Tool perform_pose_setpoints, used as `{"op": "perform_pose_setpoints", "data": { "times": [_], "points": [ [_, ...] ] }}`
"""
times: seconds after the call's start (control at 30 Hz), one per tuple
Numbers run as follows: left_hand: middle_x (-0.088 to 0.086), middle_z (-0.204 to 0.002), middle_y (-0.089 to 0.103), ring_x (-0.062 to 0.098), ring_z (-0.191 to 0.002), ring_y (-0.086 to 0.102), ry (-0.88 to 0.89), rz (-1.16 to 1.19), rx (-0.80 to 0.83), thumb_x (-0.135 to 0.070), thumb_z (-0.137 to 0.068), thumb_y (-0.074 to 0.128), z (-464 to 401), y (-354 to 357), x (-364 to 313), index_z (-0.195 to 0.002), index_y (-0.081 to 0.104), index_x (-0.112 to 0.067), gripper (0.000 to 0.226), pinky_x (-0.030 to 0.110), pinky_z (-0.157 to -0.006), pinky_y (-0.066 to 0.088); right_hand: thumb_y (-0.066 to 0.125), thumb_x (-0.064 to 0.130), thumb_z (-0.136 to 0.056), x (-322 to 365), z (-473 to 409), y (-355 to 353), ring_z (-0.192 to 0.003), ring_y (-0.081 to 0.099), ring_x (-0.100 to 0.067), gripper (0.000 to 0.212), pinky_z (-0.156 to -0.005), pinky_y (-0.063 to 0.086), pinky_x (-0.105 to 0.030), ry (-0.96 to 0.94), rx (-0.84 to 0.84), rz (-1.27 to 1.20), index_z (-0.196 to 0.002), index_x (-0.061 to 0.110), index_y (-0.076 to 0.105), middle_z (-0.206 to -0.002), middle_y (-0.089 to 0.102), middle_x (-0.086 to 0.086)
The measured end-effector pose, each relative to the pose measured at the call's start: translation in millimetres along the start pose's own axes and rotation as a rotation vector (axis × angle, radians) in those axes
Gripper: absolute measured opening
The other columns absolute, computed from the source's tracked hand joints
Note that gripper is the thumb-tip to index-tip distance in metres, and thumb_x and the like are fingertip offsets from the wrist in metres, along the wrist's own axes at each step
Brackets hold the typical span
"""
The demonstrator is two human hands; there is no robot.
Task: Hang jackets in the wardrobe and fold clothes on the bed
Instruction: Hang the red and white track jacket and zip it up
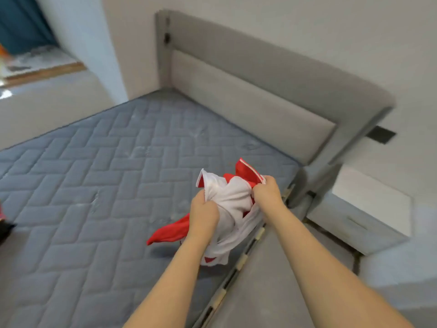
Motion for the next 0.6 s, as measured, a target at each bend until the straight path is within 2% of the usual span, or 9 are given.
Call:
{"op": "perform_pose_setpoints", "data": {
  "times": [0.03, 0.1, 0.17, 0.23, 0.3, 0.37, 0.43, 0.53, 0.6],
  "points": [
    [-0.016, -0.077, 0.068, -0.005, -0.069, 0.062, 0.024, -0.020, 0.058, 0.013, -0.079, 0.032, 5.9, 32.1, -12.3, -0.086, 0.067, -0.028, 0.054, 0.013, -0.059, 0.049, 0.047, -0.002, -0.072, 3.9, -3.1, -35.6, -0.077, 0.053, -0.019, 0.030, -0.065, 0.039, -0.024, 0.012, -0.015, -0.089, -0.098, 0.009, 0.057, -0.083, 0.056, -0.004],
    [-0.016, -0.061, 0.062, -0.001, -0.053, 0.054, 0.091, -0.096, 0.167, -0.001, -0.075, 0.039, 18.8, 97.2, -34.3, -0.073, 0.064, -0.022, 0.033, 0.012, -0.049, 0.042, 0.045, -0.011, -0.069, 7.0, -4.0, -108.0, -0.064, 0.053, -0.020, 0.042, -0.053, 0.041, -0.020, 0.050, -0.076, -0.248, -0.106, 0.005, 0.058, -0.076, 0.056, -0.006],
    [-0.014, -0.050, 0.047, 0.008, -0.049, 0.039, 0.153, -0.222, 0.254, -0.023, -0.067, 0.042, 36.2, 160.8, -56.4, -0.059, 0.052, -0.018, 0.013, 0.018, -0.043, 0.032, 0.045, -0.009, -0.058, 7.2, 0.2, -173.2, -0.069, 0.057, -0.024, 0.057, -0.060, 0.050, -0.027, 0.047, -0.113, -0.412, -0.112, 0.006, 0.056, -0.081, 0.060, -0.010],
    [-0.012, -0.053, 0.049, 0.011, -0.053, 0.040, 0.193, -0.292, 0.332, -0.039, -0.068, 0.044, 50.7, 221.5, -70.8, -0.058, 0.054, -0.013, 0.029, 0.024, -0.049, 0.035, 0.042, -0.005, -0.046, 5.8, 5.4, -234.4, -0.081, 0.059, -0.027, 0.071, -0.075, 0.051, -0.037, 0.005, -0.145, -0.533, -0.116, 0.004, 0.054, -0.088, 0.058, -0.013],
    [-0.002, -0.070, 0.058, 0.016, -0.064, 0.049, 0.214, -0.301, 0.412, -0.045, -0.075, 0.048, 64.7, 280.9, -84.0, -0.075, 0.062, -0.005, 0.043, 0.032, -0.062, 0.043, 0.039, -0.011, -0.051, -0.6, 9.0, -294.7, -0.086, 0.056, -0.030, 0.062, -0.079, 0.048, -0.040, -0.030, -0.196, -0.620, -0.111, 0.000, 0.052, -0.089, 0.054, -0.014],
    [0.002, -0.080, 0.058, 0.016, -0.073, 0.051, 0.251, -0.282, 0.499, -0.039, -0.089, 0.052, 81.0, 345.9, -90.5, -0.083, 0.061, -0.010, 0.031, 0.033, -0.068, 0.043, 0.033, -0.021, -0.059, -17.1, 10.2, -365.5, -0.088, 0.055, -0.032, 0.056, -0.085, 0.048, -0.047, -0.050, -0.318, -0.716, -0.108, 0.001, 0.051, -0.089, 0.054, -0.014],
    [0.009, -0.087, 0.062, 0.016, -0.080, 0.056, 0.286, -0.234, 0.530, -0.027, -0.095, 0.049, 88.7, 383.5, -96.9, -0.092, 0.062, -0.004, 0.026, 0.030, -0.070, 0.045, 0.032, -0.024, -0.060, -28.3, 11.8, -410.4, -0.088, 0.056, -0.031, 0.064, -0.091, 0.048, -0.050, -0.060, -0.413, -0.748, -0.116, 0.001, 0.051, -0.094, 0.056, -0.015],
    [0.011, -0.092, 0.069, 0.014, -0.082, 0.062, 0.300, -0.239, 0.719, -0.014, -0.091, 0.045, 117.7, 467.4, -93.1, -0.096, 0.066, -0.005, 0.023, 0.032, -0.076, 0.051, 0.036, -0.023, -0.064, -58.0, 15.4, -487.1, -0.091, 0.060, -0.028, 0.065, -0.089, 0.050, -0.043, -0.056, -0.559, -0.721, -0.117, 0.013, 0.048, -0.099, 0.059, -0.012],
    [0.008, -0.091, 0.071, 0.017, -0.085, 0.066, 0.272, -0.211, 0.861, -0.007, -0.090, 0.045, 138.0, 521.8, -84.1, -0.092, 0.068, -0.009, 0.023, 0.034, -0.082, 0.052, 0.040, -0.018, -0.069, -81.5, 20.7, -532.2, -0.084, 0.064, -0.025, 0.054, -0.082, 0.054, -0.037, -0.036, -0.643, -0.646, -0.110, 0.013, 0.056, -0.089, 0.067, -0.006]
  ]
}}
Point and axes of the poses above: each hand's wrist, its own z-axis away from the middle knuckle, its own y-axis out of the palm, x = y × z, the point moved 8 cm from there along -z, towards the middle knuckle
